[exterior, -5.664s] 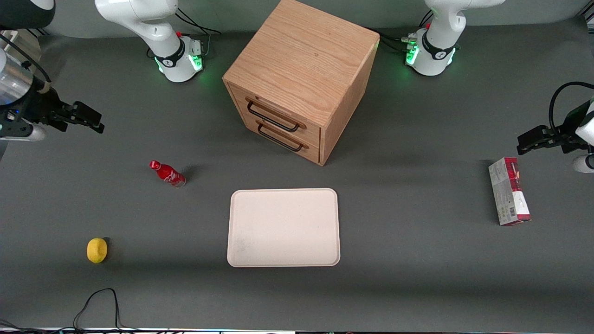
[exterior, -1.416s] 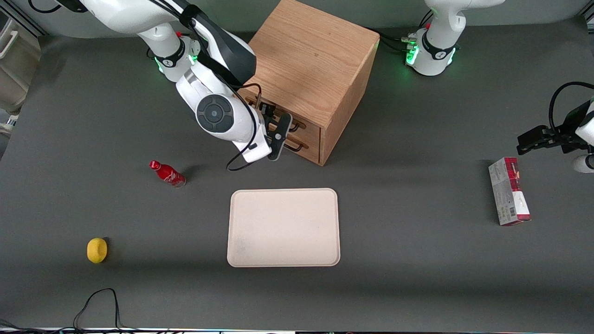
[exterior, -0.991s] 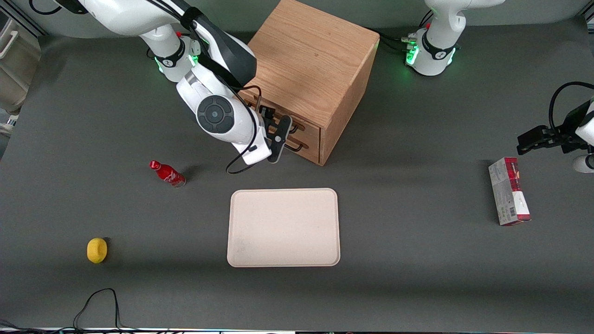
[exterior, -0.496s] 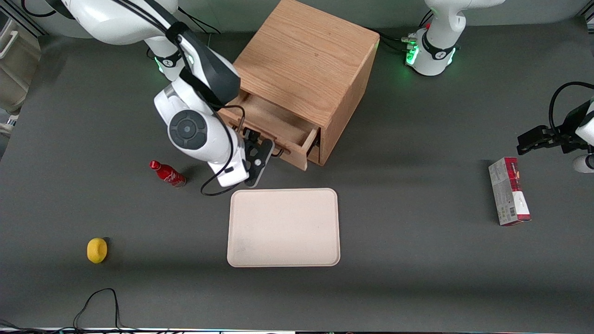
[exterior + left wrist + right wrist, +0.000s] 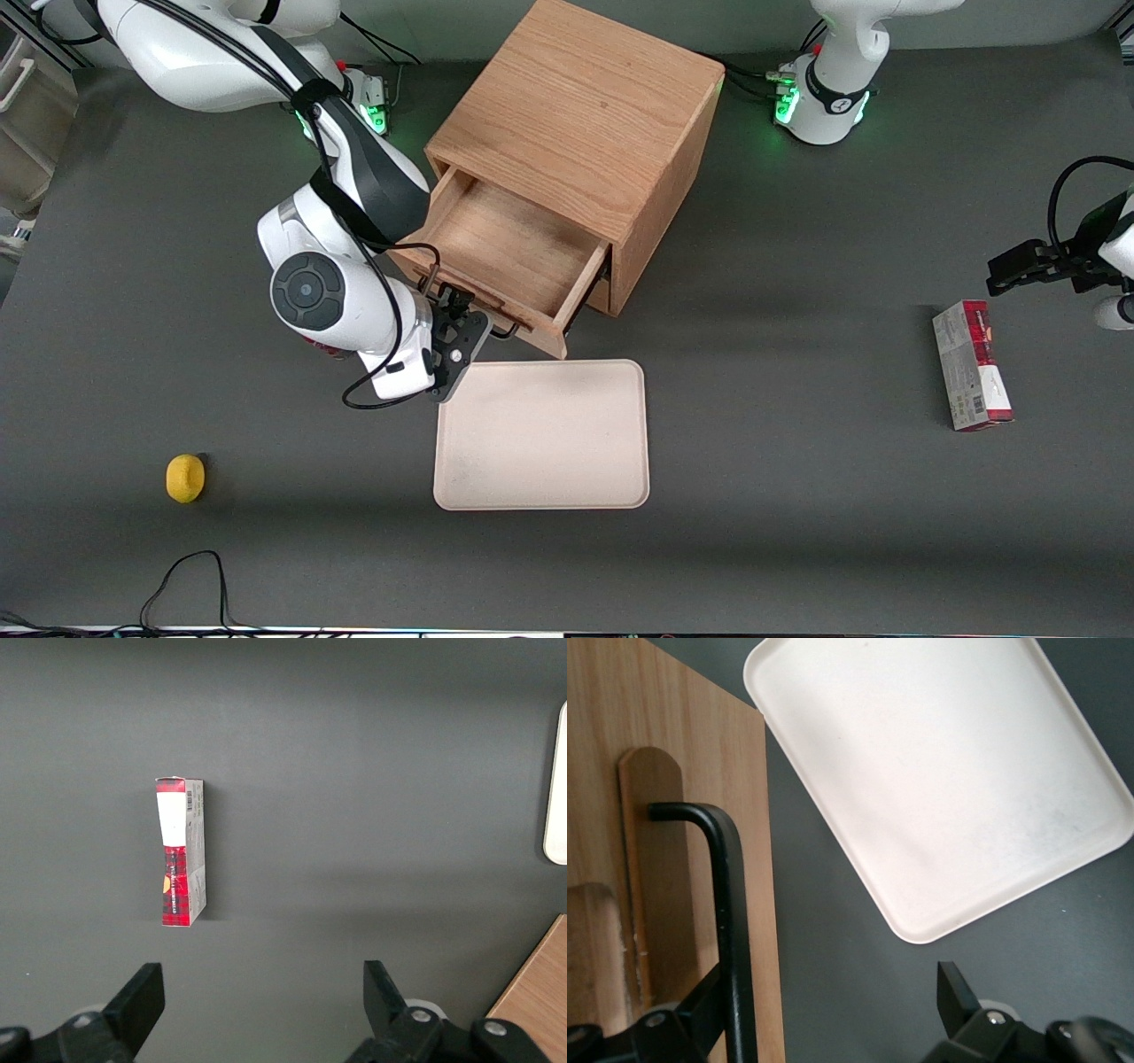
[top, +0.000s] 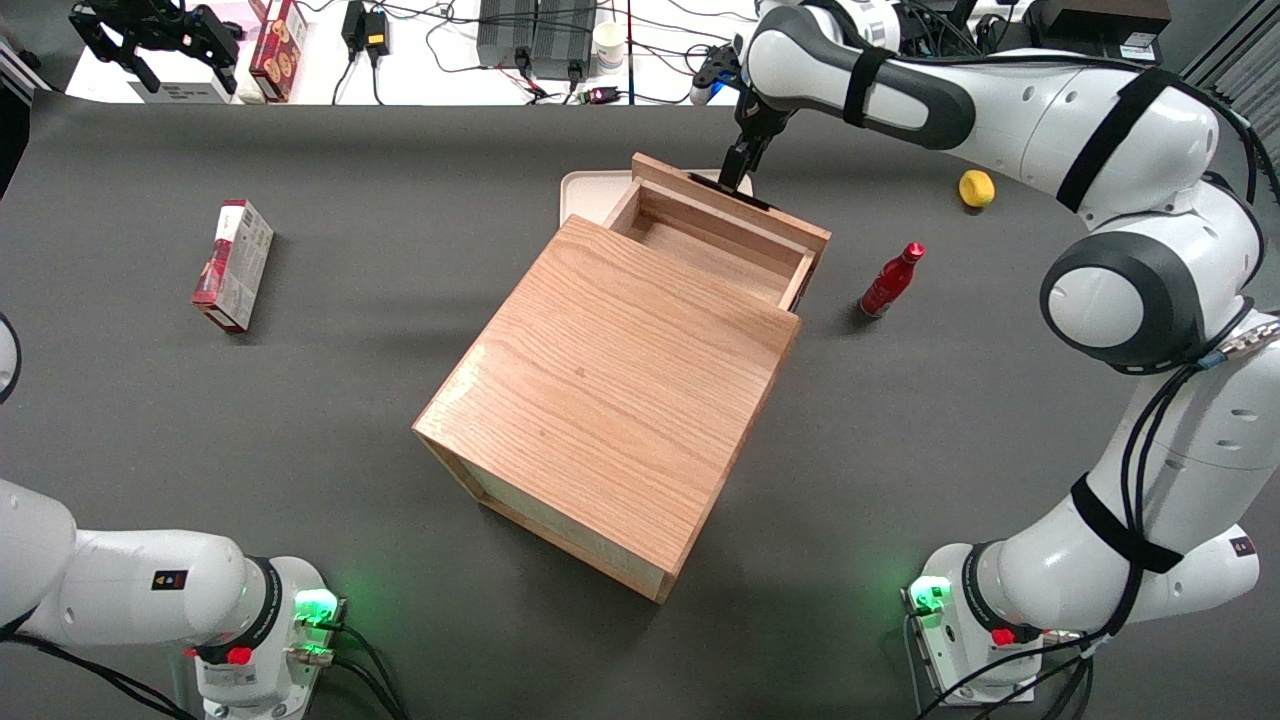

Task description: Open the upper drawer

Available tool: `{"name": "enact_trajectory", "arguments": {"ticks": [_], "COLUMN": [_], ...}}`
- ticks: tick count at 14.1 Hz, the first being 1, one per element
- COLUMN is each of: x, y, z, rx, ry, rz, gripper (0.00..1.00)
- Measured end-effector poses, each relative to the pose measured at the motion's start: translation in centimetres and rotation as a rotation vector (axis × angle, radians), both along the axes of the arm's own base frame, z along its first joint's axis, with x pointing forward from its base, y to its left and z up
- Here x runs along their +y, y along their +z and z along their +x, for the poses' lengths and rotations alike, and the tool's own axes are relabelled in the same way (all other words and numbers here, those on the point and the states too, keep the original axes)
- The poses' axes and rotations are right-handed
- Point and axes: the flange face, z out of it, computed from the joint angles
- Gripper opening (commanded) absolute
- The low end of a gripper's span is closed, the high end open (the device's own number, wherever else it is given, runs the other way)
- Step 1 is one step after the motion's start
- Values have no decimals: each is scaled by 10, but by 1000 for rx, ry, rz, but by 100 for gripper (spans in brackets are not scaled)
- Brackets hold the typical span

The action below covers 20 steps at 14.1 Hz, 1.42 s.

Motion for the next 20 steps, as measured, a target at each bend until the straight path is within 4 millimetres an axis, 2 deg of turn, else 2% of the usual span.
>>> {"name": "enact_trajectory", "arguments": {"ticks": [7,10,11,13,16,18,20], "x": [-36,-53,-62,-94,-143,-155,-151], "y": [17,32,43,74,130,163,176], "z": [28,40,45,53,44,30,8], "rx": [-57,-112,-156,-200,-184,-182,-159], "ry": [-66,-80,-77,-114,-294,-474,-602], "rz": [-15,-52,-90,-149,-183,-162,-182], "gripper": [100,100,100,100,100,100,100]}}
